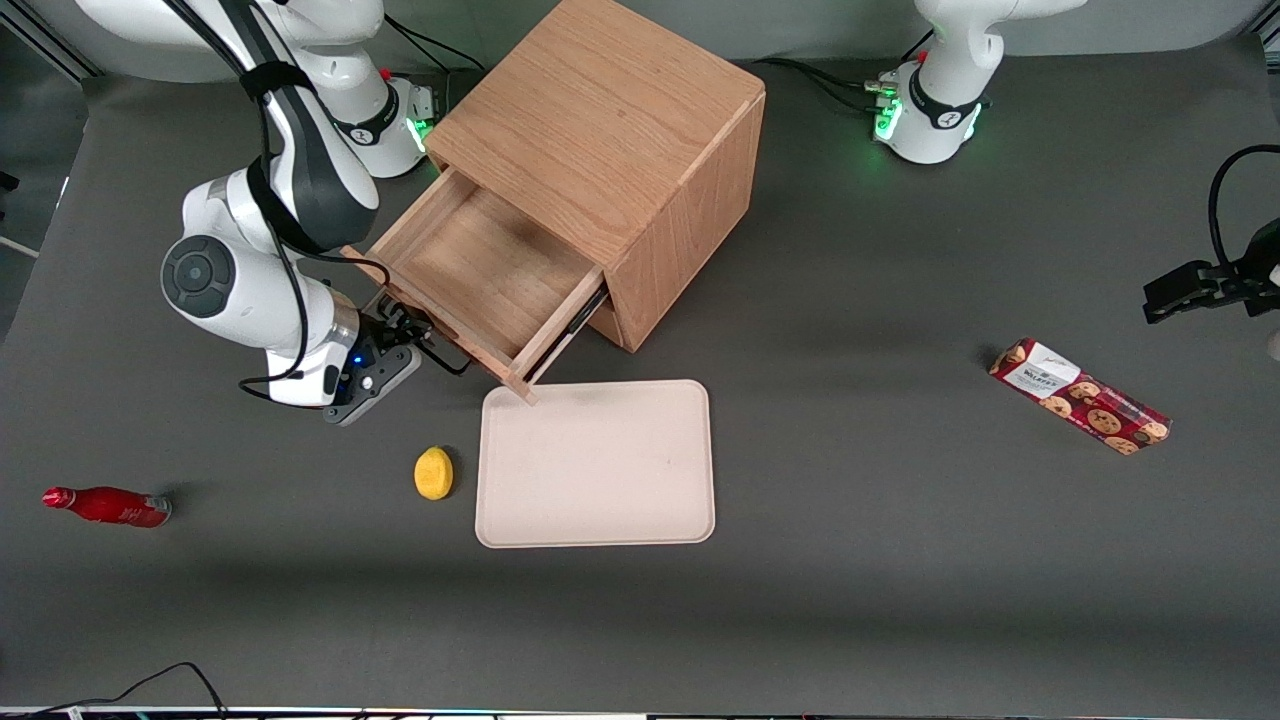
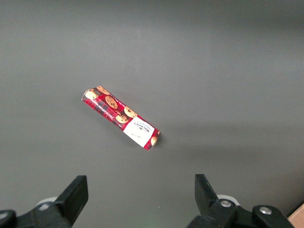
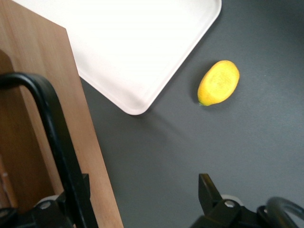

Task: Open upper drawer
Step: 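Pull the handle outward from the cabinet with the right gripper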

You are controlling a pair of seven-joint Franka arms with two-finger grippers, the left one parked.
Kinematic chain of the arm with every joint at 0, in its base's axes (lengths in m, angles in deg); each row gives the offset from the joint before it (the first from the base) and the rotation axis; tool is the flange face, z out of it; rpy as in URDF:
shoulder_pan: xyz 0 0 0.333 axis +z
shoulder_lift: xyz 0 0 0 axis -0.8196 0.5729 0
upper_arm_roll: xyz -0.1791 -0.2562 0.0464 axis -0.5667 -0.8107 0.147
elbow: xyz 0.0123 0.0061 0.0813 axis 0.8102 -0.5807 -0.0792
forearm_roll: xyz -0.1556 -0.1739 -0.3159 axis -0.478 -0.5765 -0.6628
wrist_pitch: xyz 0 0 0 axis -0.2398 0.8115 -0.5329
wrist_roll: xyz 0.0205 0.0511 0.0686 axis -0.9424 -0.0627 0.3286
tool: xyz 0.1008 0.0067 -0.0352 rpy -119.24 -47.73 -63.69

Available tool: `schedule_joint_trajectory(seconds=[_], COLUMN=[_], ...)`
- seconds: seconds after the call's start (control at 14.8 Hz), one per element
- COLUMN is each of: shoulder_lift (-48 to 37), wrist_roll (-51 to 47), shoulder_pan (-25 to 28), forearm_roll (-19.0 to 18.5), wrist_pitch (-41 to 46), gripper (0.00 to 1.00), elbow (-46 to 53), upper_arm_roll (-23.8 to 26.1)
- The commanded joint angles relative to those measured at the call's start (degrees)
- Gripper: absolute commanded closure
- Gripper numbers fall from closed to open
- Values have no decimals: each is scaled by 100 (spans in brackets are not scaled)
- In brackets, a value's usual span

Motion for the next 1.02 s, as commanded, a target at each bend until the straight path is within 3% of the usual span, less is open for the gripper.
schedule_joint_trajectory(seconds=[0.0, 0.95], shoulder_lift=[242, 638], wrist_roll=[228, 501], shoulder_pan=[-10, -133], forearm_roll=[-210, -219], wrist_pitch=[-53, -53], gripper=[0, 0], elbow=[174, 799], upper_arm_roll=[-157, -569])
